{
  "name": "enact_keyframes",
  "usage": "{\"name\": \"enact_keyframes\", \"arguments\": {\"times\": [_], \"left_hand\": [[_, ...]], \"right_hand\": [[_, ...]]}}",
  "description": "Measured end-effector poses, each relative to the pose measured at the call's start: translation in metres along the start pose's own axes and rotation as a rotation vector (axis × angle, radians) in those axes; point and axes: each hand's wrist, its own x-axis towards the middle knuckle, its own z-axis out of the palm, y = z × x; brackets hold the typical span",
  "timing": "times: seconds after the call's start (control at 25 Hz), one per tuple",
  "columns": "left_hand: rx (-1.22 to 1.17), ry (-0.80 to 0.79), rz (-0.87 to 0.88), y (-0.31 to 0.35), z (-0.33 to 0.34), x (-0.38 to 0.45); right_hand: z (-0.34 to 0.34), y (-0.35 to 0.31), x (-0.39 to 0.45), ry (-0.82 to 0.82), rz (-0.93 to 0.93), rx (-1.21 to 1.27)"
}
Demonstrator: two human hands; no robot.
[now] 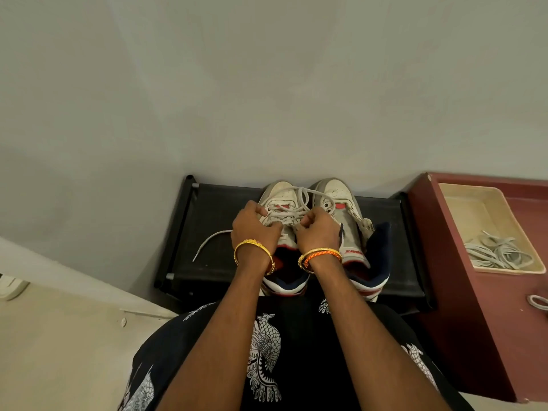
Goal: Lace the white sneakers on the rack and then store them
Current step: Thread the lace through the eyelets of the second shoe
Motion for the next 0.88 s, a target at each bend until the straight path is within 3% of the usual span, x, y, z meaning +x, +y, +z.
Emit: {"name": "enact_keyframes", "arguments": {"times": [0.12, 0.28, 0.44, 0.56, 0.68, 0.88], "left_hand": [[-0.113, -0.009, -0.112, -0.002, -0.004, 0.0], [-0.082, -0.037, -0.072, -0.004, -0.005, -0.001], [-0.063, -0.046, -0.058, -0.005, -0.003, -0.002], [-0.035, -0.036, -0.072, -0.004, -0.003, -0.004], [-0.002, -0.02, -0.069, -0.003, -0.003, -0.006], [0.052, -0.034, -0.08, 0.001, -0.001, -0.01]], "right_hand": [[0.003, -0.002, -0.003, -0.087, -0.206, -0.137], [-0.001, -0.003, -0.001, -0.171, -0.39, -0.285], [0.002, -0.005, 0.008, -0.227, -0.458, -0.535], [0.006, -0.01, 0.016, -0.237, -0.427, -0.588], [0.006, -0.007, 0.023, -0.235, -0.332, -0.291], [0.0, -0.006, 0.036, -0.301, 0.164, 0.28]]}}
